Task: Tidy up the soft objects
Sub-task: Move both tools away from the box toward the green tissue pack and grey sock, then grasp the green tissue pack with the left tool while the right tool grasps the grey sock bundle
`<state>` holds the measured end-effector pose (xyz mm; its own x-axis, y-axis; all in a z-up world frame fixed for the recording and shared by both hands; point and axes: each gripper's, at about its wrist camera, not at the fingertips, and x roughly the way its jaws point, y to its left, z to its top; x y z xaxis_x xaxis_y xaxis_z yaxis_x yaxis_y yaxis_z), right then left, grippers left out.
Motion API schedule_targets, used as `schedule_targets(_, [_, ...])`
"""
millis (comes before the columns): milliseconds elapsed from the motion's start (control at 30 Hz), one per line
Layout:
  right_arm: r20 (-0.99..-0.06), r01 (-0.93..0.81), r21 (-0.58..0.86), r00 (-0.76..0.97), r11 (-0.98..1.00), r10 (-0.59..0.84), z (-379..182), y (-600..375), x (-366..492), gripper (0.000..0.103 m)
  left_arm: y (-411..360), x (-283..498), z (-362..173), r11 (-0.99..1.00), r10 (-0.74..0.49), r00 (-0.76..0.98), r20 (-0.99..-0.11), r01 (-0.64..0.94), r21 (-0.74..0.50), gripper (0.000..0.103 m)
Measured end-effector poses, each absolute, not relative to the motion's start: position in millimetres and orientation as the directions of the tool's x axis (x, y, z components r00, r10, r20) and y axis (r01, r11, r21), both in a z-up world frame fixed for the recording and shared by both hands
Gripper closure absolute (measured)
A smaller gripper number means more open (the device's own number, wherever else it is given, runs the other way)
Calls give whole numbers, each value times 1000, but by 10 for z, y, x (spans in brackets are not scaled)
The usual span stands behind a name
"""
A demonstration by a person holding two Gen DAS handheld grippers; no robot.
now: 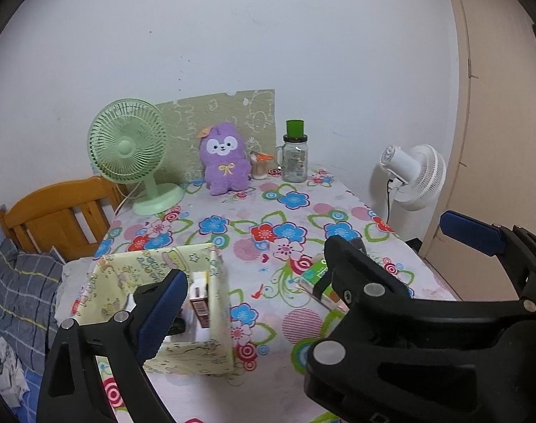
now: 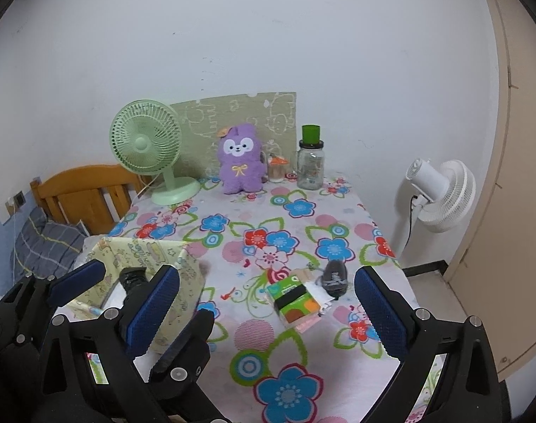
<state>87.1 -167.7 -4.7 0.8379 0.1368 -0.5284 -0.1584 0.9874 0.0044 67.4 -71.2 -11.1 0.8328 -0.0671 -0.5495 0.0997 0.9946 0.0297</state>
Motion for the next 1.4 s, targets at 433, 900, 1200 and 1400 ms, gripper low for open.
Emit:
schedule_targets(433, [-537,-155,15,832,988,138,-142,-1938,1063,2,-925,870,-213,993,-84,818,-568,118,24,6])
schedule_targets(900, [-570,-143,-7,814,990,114,-403,-2149,1338,2,-1088,1190,-503,992,-92,781,-618,129,15,5])
schedule_targets(1200, [-608,-142,18,784,990,124,-632,-2268,1553,2,-1164,1438,-728,992,-90,749,-657,129,11,5])
schedule_targets(1400, [-640,-130,36,758,991,123,-820,-2370,1707,2,-1259,1597,-902,990,-96,728,-679,143,13,5])
